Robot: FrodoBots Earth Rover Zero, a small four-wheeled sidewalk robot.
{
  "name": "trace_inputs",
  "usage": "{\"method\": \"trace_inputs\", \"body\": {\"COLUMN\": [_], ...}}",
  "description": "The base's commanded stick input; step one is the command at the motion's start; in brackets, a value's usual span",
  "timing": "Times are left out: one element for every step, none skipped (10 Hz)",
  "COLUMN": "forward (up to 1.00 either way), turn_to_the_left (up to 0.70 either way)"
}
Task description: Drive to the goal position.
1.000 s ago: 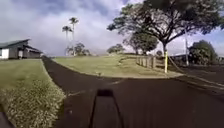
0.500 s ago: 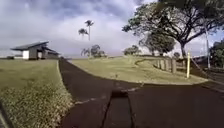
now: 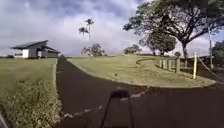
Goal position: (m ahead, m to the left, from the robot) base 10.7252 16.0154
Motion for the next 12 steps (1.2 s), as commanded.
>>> {"method": "trace_inputs", "body": {"forward": [0.70,0.70,0.70,0.70,0.70,0.70,0.70,0.70,0.70,0.70,0.70,0.70], "turn_to_the_left": [0.35,0.35,0.35,0.35,0.35,0.35,0.35,0.35,0.35,0.35,0.35,0.09]}}
